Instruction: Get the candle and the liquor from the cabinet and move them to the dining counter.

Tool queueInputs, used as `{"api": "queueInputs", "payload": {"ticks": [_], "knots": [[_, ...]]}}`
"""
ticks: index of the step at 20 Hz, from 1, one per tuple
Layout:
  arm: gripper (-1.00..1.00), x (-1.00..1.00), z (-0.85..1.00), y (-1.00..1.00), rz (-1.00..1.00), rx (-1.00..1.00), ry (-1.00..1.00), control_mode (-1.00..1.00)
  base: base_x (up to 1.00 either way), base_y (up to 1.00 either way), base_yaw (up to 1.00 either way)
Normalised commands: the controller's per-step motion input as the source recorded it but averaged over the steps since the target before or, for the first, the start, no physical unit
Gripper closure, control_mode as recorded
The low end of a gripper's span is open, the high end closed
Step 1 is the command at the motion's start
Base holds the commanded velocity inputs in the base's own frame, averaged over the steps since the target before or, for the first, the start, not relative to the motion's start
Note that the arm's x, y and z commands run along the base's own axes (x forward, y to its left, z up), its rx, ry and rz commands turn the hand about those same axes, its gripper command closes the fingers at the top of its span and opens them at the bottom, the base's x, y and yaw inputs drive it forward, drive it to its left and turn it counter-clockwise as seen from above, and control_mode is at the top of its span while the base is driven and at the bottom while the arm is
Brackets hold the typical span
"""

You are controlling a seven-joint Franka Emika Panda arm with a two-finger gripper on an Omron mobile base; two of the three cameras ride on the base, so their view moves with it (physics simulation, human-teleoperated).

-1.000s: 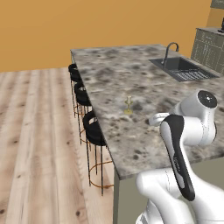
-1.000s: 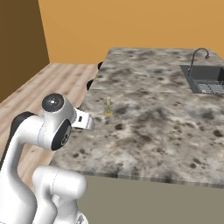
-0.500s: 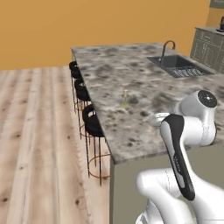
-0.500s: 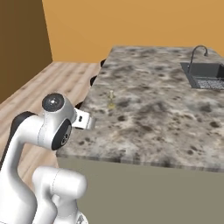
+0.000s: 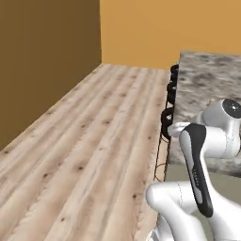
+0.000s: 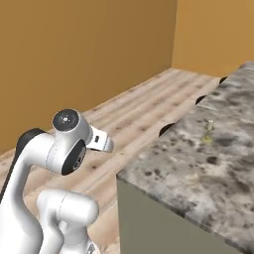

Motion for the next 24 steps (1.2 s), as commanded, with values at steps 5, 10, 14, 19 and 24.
{"api": "queueInputs", "payload": {"ticks": [5,10,14,19,24], "knots": [[-1.0,0.0,0.0,0.0,0.0,0.0,0.0,1.0,0.0,0.0,1.0],[-1.0,0.0,0.0,0.0,0.0,0.0,0.0,1.0,0.0,0.0,1.0],[-1.0,0.0,0.0,0.0,0.0,0.0,0.0,1.0,0.02,0.0,1.0],[-1.0,0.0,0.0,0.0,0.0,0.0,0.0,1.0,0.04,0.0,1.0],[-1.0,0.0,0.0,0.0,0.0,0.0,0.0,1.0,0.08,0.0,0.97]]}}
